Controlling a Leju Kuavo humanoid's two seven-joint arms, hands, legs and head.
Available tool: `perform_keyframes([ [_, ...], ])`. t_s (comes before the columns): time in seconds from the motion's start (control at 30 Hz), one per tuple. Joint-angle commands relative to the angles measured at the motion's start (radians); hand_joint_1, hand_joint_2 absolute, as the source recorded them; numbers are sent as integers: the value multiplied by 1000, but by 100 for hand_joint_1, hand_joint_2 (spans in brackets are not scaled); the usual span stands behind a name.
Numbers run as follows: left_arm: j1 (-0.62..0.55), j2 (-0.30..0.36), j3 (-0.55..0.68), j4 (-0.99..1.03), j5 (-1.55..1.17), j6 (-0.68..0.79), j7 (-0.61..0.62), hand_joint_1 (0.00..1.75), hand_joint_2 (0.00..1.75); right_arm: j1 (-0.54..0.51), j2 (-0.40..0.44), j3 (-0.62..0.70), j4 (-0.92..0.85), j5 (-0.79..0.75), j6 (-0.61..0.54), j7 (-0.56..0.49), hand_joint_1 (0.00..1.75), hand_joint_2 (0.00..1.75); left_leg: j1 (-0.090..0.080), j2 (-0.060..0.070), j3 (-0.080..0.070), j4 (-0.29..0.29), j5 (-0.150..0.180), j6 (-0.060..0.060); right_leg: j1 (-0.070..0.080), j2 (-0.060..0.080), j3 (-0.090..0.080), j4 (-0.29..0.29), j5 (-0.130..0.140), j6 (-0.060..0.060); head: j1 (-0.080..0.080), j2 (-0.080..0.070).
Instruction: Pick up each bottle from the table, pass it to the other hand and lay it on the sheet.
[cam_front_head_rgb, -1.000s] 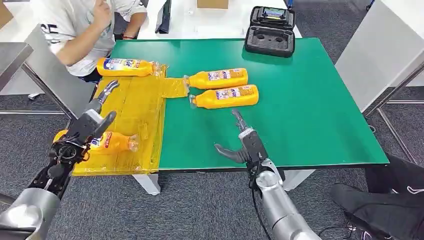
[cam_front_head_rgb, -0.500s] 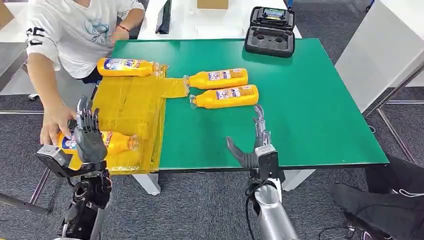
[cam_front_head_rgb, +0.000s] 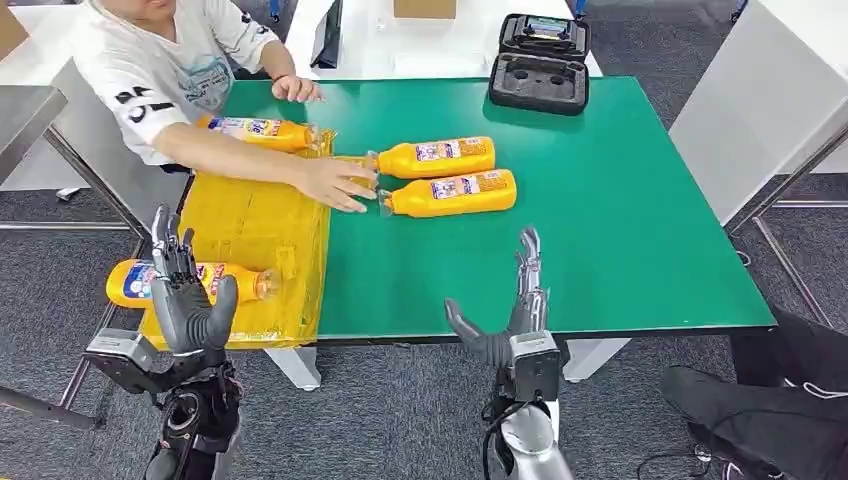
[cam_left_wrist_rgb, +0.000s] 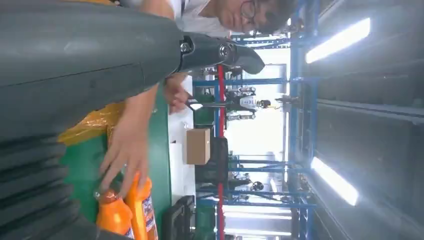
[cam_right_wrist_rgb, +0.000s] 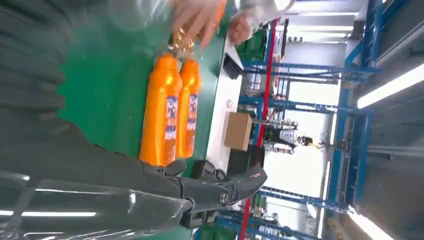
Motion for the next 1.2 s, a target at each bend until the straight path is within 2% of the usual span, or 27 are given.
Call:
perform_keyframes([
  [0.03, 50, 17, -43, -19, 3, 12, 3, 0, 175, -4, -5, 26, 39, -29, 15, 1, 0, 175, 1, 1, 1, -1, 0, -2, 1, 1, 1, -1, 1, -2, 0, 0],
  [0.4, 52, 24, -56, 28, 13, 26, 3, 0, 175, 18, -2, 5, 63, -43, 23, 2, 0, 175, 1, 0, 2, -1, 0, -1, 1, 0, 2, -1, 0, -2, 0, 0],
  [0.87, 15, 27, -71, 93, 22, 30, 3, 0, 175, 1, -6, -10, 102, -42, 51, 8, 0, 175, 2, -1, 2, -2, 1, -2, 2, -1, 3, -3, 1, -2, 0, 0],
  [1.2, 50, 22, -52, 56, 6, 39, 3, 0, 175, -36, -1, -14, 156, -20, 80, 16, 0, 175, 1, 1, 1, -1, 0, -1, 1, 1, 1, -1, 1, -1, 0, 0],
])
